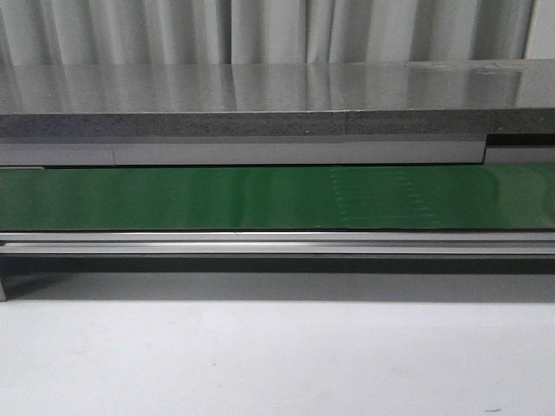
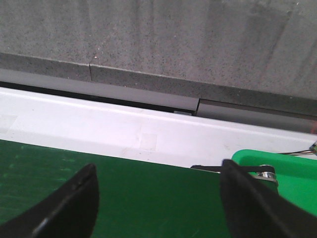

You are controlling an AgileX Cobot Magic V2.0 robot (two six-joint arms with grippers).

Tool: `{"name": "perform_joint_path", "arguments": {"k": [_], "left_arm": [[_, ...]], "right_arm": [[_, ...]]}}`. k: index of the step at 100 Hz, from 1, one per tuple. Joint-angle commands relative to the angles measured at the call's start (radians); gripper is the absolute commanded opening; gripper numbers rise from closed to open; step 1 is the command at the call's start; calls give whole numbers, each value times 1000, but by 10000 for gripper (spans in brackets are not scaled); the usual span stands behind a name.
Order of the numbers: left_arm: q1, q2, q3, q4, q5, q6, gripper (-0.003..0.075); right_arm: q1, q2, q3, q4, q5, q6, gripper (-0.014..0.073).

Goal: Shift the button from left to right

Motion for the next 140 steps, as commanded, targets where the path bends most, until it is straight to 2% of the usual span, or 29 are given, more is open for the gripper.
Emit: {"name": "perform_joint_path", "arguments": {"k": [1, 25, 32, 44, 81, 140], "left_arm": [[-7, 10, -28, -14, -79, 0, 5], [-7, 10, -28, -14, -79, 0, 5], [-7, 10, -28, -14, -79, 0, 5], [-7, 10, -28, -14, -79, 0, 5], [-7, 10, -28, -14, -79, 0, 5], [-7, 10, -28, -14, -79, 0, 5]], "right_arm": [[0, -101, 53, 5, -128, 2, 485], [0, -341, 230, 7, -125, 2, 485], [0, -391, 253, 7, -128, 2, 461], [0, -443, 254, 7, -127, 2, 351], [0, -448, 254, 7, -126, 2, -76], [0, -448, 254, 7, -115, 2, -68]]}}
